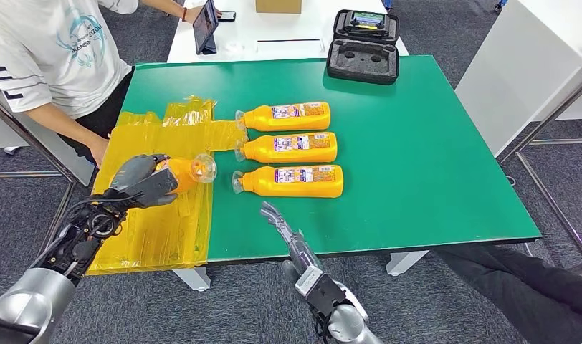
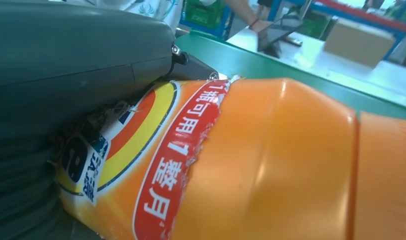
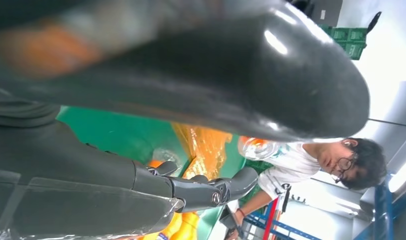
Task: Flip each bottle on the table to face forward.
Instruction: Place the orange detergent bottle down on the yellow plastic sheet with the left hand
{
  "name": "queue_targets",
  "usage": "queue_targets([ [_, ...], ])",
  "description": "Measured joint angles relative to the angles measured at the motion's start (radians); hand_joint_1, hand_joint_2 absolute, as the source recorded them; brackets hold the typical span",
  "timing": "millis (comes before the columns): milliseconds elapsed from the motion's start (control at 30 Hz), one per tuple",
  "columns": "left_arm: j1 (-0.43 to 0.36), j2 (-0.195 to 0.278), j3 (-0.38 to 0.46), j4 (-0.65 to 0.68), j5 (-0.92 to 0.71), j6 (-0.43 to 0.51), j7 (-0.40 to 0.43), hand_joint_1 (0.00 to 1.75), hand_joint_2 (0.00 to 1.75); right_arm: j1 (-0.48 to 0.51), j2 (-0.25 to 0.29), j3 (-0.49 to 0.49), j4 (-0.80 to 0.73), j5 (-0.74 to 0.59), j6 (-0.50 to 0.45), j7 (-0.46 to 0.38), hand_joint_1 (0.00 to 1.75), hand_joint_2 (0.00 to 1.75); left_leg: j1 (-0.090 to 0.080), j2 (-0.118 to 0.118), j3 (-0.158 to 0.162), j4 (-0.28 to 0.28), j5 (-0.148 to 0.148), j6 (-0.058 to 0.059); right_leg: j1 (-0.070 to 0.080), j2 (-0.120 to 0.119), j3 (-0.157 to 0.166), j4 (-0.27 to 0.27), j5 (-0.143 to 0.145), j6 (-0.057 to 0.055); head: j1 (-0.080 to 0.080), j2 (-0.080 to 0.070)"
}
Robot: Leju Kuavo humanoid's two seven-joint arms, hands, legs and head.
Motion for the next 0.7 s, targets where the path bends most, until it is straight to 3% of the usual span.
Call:
queue_targets([
  [167,-0.048,0.006,-0.025,0.053,-0.049,-0.033,0.015,1.54,1.75,0.009,0.004,-0.014,0.004,0.001,0.01,0.0,0.0,0.0,0.0,0.0,0.0,0.0,0.0,0.0,0.0,0.0,0.0,0.0,0.0,0.0,0.0,0.0],
  [267,-0.065,0.006,-0.041,0.078,-0.079,-0.033,0.025,1.64,1.75,0.014,0.008,-0.017,0.004,0.007,0.017,0.001,0.0,0.0,0.0,0.0,0.0,0.0,0.0,0.0,0.0,0.0,0.0,0.0,0.0,0.0,0.0,0.0],
  [700,-0.071,-0.015,-0.07,0.169,-0.165,-0.029,0.045,1.65,1.75,0.01,0.024,-0.042,0.004,0.034,0.034,0.031,0.0,0.0,0.0,0.0,0.0,0.0,0.0,0.0,0.0,0.0,0.0,0.0,0.0,0.0,0.0,0.0],
])
